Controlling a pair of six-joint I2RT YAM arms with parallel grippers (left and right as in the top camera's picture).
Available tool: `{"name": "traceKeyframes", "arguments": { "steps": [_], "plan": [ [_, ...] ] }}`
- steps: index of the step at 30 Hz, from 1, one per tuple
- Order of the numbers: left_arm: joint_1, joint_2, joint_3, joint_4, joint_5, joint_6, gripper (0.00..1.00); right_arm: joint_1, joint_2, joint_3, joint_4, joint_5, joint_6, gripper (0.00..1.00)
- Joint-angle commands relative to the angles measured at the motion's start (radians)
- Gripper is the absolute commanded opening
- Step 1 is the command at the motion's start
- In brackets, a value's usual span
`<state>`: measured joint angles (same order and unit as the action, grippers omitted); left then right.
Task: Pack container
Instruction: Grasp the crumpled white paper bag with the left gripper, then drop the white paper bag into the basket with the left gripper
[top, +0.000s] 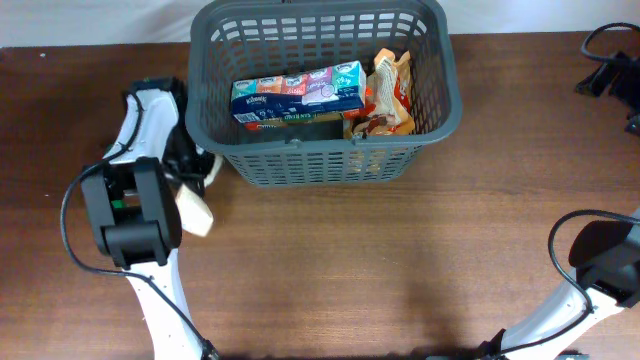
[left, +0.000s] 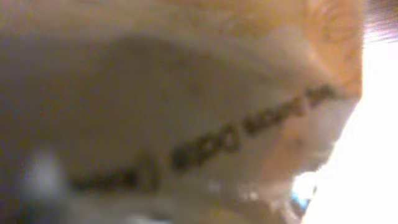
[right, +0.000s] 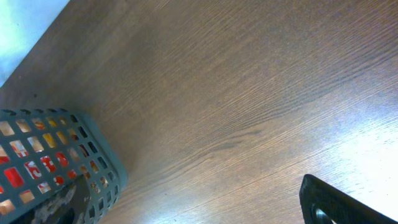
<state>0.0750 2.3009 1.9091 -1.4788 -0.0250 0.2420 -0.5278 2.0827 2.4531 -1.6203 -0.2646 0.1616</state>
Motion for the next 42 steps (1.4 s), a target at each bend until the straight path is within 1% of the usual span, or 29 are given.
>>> {"name": "traceKeyframes", "arguments": {
  "steps": [1, 7, 10, 11, 13, 15, 17, 20, 21, 24, 25, 27, 30, 32, 33, 34, 35, 36, 37, 40, 42],
  "plan": [
    [0.003, -0.089, 0.247, -0.065, 0.002, -0.013, 0.02, -0.003, -0.011, -0.002, 0.001, -0.013, 0.009, 0.99],
    [0.002, -0.220, 0.550, -0.076, 0.000, 0.000, 0.02, -0.003, -0.011, -0.002, 0.001, -0.013, 0.009, 0.99],
    [-0.010, -0.294, 0.655, -0.028, -0.065, 0.008, 0.02, -0.003, -0.011, -0.002, 0.001, -0.013, 0.009, 0.99],
    [-0.016, -0.321, 0.675, -0.004, -0.074, 0.042, 0.02, -0.003, -0.011, -0.002, 0.001, -0.013, 0.009, 0.99],
    [-0.042, -0.375, 0.689, 0.060, -0.069, 0.146, 0.02, -0.003, -0.011, -0.002, 0.001, -0.013, 0.009, 0.99],
    [-0.099, -0.428, 0.689, 0.137, -0.070, 0.273, 0.02, -0.003, -0.011, -0.002, 0.001, -0.013, 0.009, 0.99],
    [-0.158, -0.447, 0.689, 0.181, -0.070, 0.347, 0.02, -0.003, -0.011, -0.002, 0.001, -0.013, 0.009, 0.99],
    [-0.230, -0.443, 0.685, 0.187, -0.063, 0.428, 0.02, -0.003, -0.011, -0.002, 0.001, -0.013, 0.009, 0.99],
    [-0.256, -0.436, 0.682, 0.184, -0.036, 0.467, 0.02, -0.003, -0.011, -0.002, 0.001, -0.013, 0.009, 0.99],
    [-0.325, -0.399, 0.668, 0.182, 0.062, 0.624, 0.02, -0.003, -0.011, -0.002, 0.001, -0.013, 0.009, 0.99],
    [-0.349, -0.377, 0.661, 0.193, 0.074, 0.687, 0.02, -0.003, -0.011, -0.002, 0.001, -0.013, 0.008, 0.99],
    [-0.383, -0.316, 0.658, 0.243, 0.052, 0.772, 0.02, -0.003, -0.011, -0.002, 0.001, -0.013, 0.009, 0.99],
    [-0.393, -0.234, 0.658, 0.325, 0.044, 0.812, 0.02, -0.003, -0.011, -0.002, 0.001, -0.013, 0.009, 0.99],
    [-0.391, -0.169, 0.658, 0.376, 0.043, 0.811, 0.03, -0.003, -0.011, -0.002, 0.001, -0.013, 0.009, 0.99],
    [-0.389, -0.134, 0.658, 0.387, 0.042, 0.811, 0.11, -0.003, -0.011, -0.002, 0.001, -0.013, 0.009, 0.99],
    [-0.388, -0.103, 0.658, 0.392, 0.031, 0.811, 0.21, -0.003, -0.011, -0.002, 0.001, -0.013, 0.009, 0.99],
    [-0.388, -0.072, 0.658, 0.392, 0.010, 0.811, 0.41, -0.003, -0.011, -0.002, 0.001, -0.013, 0.009, 0.99],
    [-0.388, -0.043, 0.658, 0.390, -0.016, 0.811, 0.68, -0.003, -0.011, -0.002, 0.001, -0.013, 0.009, 0.99],
    [-0.388, -0.022, 0.658, 0.386, -0.039, 0.809, 0.99, -0.003, -0.011, -0.002, 0.001, -0.013, 0.009, 0.99],
    [-0.390, 0.027, 0.658, 0.339, -0.107, 0.789, 0.99, -0.003, -0.011, -0.002, 0.001, -0.013, 0.009, 0.99],
    [-0.394, 0.030, 0.659, 0.295, -0.115, 0.731, 0.99, -0.003, -0.011, -0.002, 0.001, -0.013, 0.008, 0.99]
  ]
}}
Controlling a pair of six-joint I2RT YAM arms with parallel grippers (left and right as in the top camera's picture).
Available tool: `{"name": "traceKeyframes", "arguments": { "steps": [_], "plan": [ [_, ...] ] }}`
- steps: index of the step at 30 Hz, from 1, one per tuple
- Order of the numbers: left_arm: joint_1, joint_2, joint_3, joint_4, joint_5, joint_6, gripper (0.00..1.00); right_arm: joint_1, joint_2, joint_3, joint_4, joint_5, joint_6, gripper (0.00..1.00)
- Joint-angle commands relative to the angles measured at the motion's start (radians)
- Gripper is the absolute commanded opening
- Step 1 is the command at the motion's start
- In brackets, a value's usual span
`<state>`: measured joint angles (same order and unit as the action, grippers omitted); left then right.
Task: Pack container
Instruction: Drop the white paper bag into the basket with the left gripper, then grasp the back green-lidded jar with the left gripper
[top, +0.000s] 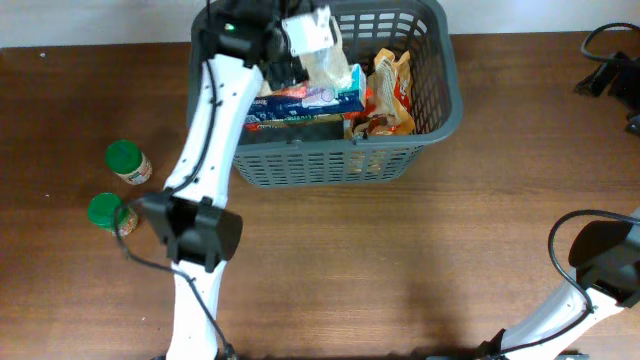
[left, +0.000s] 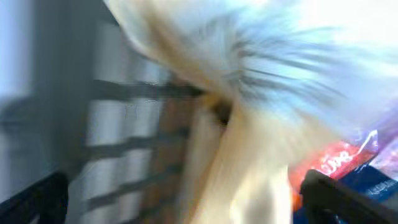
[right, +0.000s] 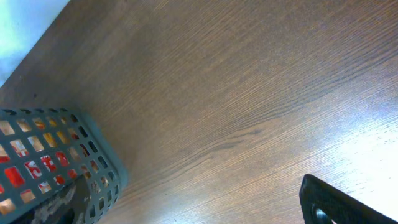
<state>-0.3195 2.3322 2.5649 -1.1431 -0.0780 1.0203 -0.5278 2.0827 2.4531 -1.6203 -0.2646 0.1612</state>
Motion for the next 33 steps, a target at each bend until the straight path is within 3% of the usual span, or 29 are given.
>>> {"name": "traceKeyframes", "arguments": {
  "steps": [1, 6, 10, 12, 18, 21, 24, 33],
  "plan": [
    [-0.002, -0.009, 0.008, -0.060, -0.067, -0.084, 0.99, -0.003, -0.011, -0.002, 0.001, -0.013, 0.009, 0.99],
    [-0.005, -0.089, 0.052, -0.166, -0.208, -0.384, 0.99, -0.003, -0.011, -0.002, 0.001, -0.013, 0.009, 0.99],
    [0.034, -0.197, 0.110, -0.264, -0.225, -0.541, 0.99, -0.003, -0.011, -0.002, 0.001, -0.013, 0.009, 0.99],
    [0.077, -0.278, 0.118, -0.296, -0.193, -0.655, 0.99, -0.003, -0.011, -0.002, 0.001, -0.013, 0.009, 0.99],
    [0.248, -0.408, 0.118, -0.447, -0.006, -0.813, 0.99, -0.003, -0.011, -0.002, 0.001, -0.013, 0.009, 0.99],
    [0.363, -0.408, 0.113, -0.544, -0.004, -0.848, 0.99, -0.003, -0.011, -0.002, 0.001, -0.013, 0.009, 0.99],
    [0.478, -0.400, 0.052, -0.539, -0.005, -0.861, 0.99, -0.003, -0.011, -0.002, 0.001, -0.013, 0.009, 0.99],
    [0.698, -0.258, -0.241, -0.405, 0.065, -0.662, 0.99, -0.003, -0.011, -0.002, 0.001, -0.013, 0.009, 0.99]
  ]
}}
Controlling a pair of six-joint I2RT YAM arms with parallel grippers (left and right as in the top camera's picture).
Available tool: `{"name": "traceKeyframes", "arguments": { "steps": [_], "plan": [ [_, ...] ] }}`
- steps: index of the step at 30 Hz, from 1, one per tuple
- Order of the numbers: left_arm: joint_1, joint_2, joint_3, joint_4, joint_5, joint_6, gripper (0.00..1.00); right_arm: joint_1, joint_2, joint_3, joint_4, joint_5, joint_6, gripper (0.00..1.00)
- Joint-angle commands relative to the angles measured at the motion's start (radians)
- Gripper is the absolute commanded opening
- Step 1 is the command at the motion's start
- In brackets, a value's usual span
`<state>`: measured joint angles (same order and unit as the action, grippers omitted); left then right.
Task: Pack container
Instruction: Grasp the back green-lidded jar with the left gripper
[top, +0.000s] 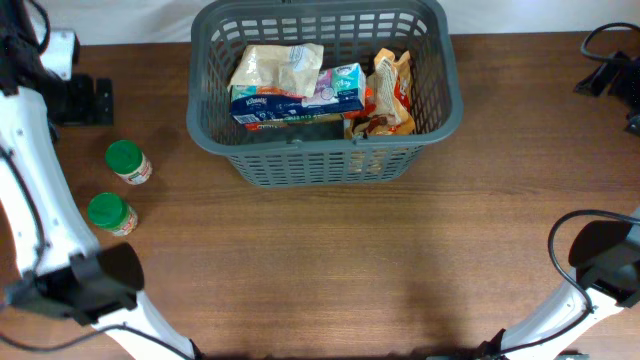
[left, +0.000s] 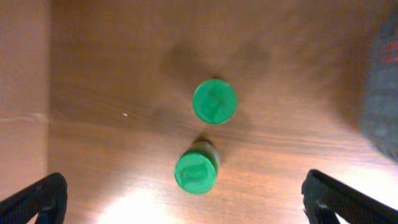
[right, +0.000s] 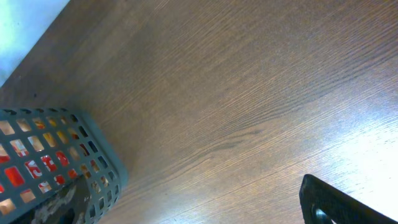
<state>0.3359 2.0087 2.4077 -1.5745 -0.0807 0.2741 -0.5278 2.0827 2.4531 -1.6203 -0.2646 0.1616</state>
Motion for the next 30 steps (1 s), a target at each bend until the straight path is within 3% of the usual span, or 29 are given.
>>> {"name": "traceKeyframes", "arguments": {
  "steps": [1, 13, 25, 30],
  "plan": [
    [0.052, 0.091, -0.114, 0.047, 0.079, 0.103, 0.99, -0.003, -0.011, -0.002, 0.001, -0.013, 0.009, 0.99],
    [0.053, 0.372, -0.160, 0.134, 0.104, 0.124, 0.99, -0.003, -0.011, -0.002, 0.001, -0.013, 0.009, 0.99],
    [0.039, 0.472, -0.165, 0.178, 0.142, 0.124, 1.00, -0.003, -0.011, -0.002, 0.001, -0.013, 0.009, 0.99],
    [0.032, 0.495, -0.165, 0.180, 0.142, 0.125, 0.95, -0.003, -0.011, -0.002, 0.001, -0.013, 0.009, 0.99]
  ]
}}
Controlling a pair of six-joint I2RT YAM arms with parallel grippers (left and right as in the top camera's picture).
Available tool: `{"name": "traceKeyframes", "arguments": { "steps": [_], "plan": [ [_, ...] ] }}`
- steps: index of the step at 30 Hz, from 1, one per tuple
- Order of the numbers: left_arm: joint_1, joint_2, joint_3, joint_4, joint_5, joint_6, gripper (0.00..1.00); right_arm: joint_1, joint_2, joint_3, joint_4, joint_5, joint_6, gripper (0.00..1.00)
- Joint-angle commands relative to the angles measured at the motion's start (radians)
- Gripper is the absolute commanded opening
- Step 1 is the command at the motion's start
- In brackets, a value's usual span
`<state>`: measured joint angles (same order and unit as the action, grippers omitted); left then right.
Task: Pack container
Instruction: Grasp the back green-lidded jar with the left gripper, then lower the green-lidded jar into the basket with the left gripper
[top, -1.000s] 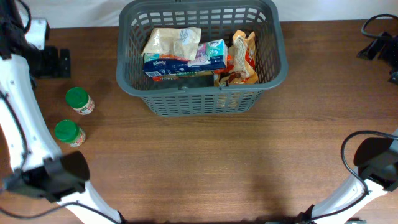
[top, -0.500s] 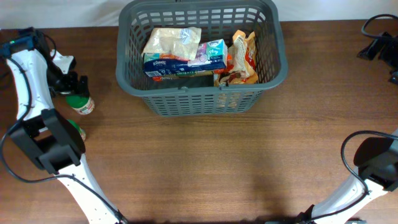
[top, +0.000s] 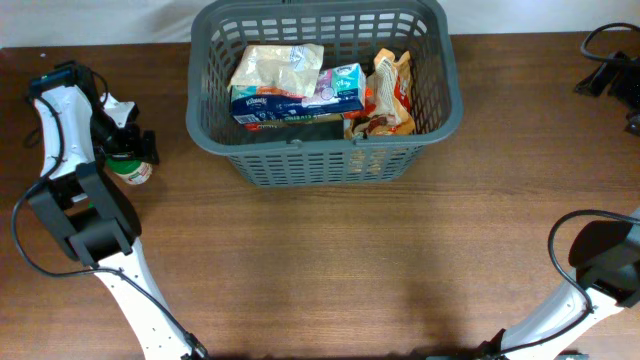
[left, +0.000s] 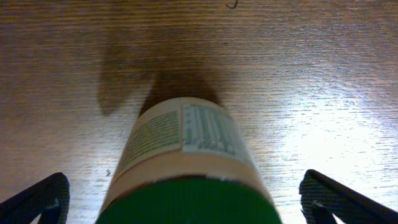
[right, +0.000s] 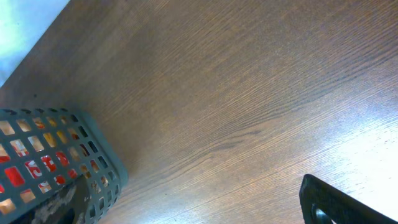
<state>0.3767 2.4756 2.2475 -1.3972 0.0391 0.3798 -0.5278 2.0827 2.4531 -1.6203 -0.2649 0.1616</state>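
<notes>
A jar with a green lid (left: 186, 208) and a pale label stands on the wooden table left of the grey basket (top: 320, 168). My left gripper (left: 186, 210) is open and low around it, one finger on each side. In the overhead view the jar (top: 132, 170) peeks out beneath the left gripper (top: 122, 148). The basket holds a beige bag (top: 275, 65), a tissue box (top: 300, 95) and an orange snack bag (top: 390, 90). My right gripper (right: 205, 208) is open over bare table, with nothing between its fingers.
The left arm (top: 85, 215) stretches along the table's left side and covers the spot below the jar. The basket's corner (right: 68, 162) shows at the lower left of the right wrist view. Cables and dark gear (top: 605, 65) sit at the far right edge.
My left gripper was high above two green-lidded jars. It is now low at the upper jar with its fingers on either side. The second jar is hidden under the arm. The right arm has not moved.
At first my left gripper was on the table left of the basket, at a beige bag. Then it held the bag over the basket. After that the bag lay in the basket and the gripper was open above two jars; now it straddles one.
</notes>
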Motion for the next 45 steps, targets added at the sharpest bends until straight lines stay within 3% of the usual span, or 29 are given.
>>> {"name": "traceKeyframes", "arguments": {
  "steps": [1, 9, 16, 20, 23, 29, 36, 40, 45],
  "plan": [
    [-0.009, 0.029, -0.005, 0.003, 0.022, 0.019, 0.94, -0.003, -0.011, -0.002, 0.001, -0.013, 0.009, 0.99],
    [-0.008, 0.030, -0.005, 0.012, 0.018, 0.019, 0.89, -0.003, -0.011, -0.002, 0.001, -0.013, 0.009, 0.99],
    [-0.008, 0.030, -0.005, 0.006, 0.018, 0.019, 0.45, -0.003, -0.011, -0.002, 0.001, -0.013, 0.009, 0.99],
    [-0.009, 0.030, -0.005, -0.010, 0.019, 0.019, 0.37, -0.003, -0.011, -0.002, 0.001, -0.013, 0.009, 0.99],
    [-0.018, 0.029, 0.032, -0.048, 0.026, 0.018, 0.26, -0.003, -0.011, -0.002, 0.001, -0.013, 0.009, 0.99],
    [-0.063, 0.023, 0.382, -0.240, 0.025, -0.009, 0.09, -0.003, -0.011, -0.002, 0.001, -0.013, 0.009, 0.99],
    [-0.134, -0.031, 0.888, -0.287, 0.029, -0.046, 0.02, -0.003, -0.011, -0.002, 0.001, -0.013, 0.009, 0.99],
    [-0.210, -0.169, 0.890, -0.192, 0.030, -0.029, 0.02, -0.003, -0.011, -0.002, 0.001, -0.013, 0.009, 0.99],
    [-0.364, -0.296, 0.890, -0.106, 0.044, 0.111, 0.02, -0.003, -0.011, -0.002, 0.001, -0.013, 0.009, 0.99]
  ]
}}
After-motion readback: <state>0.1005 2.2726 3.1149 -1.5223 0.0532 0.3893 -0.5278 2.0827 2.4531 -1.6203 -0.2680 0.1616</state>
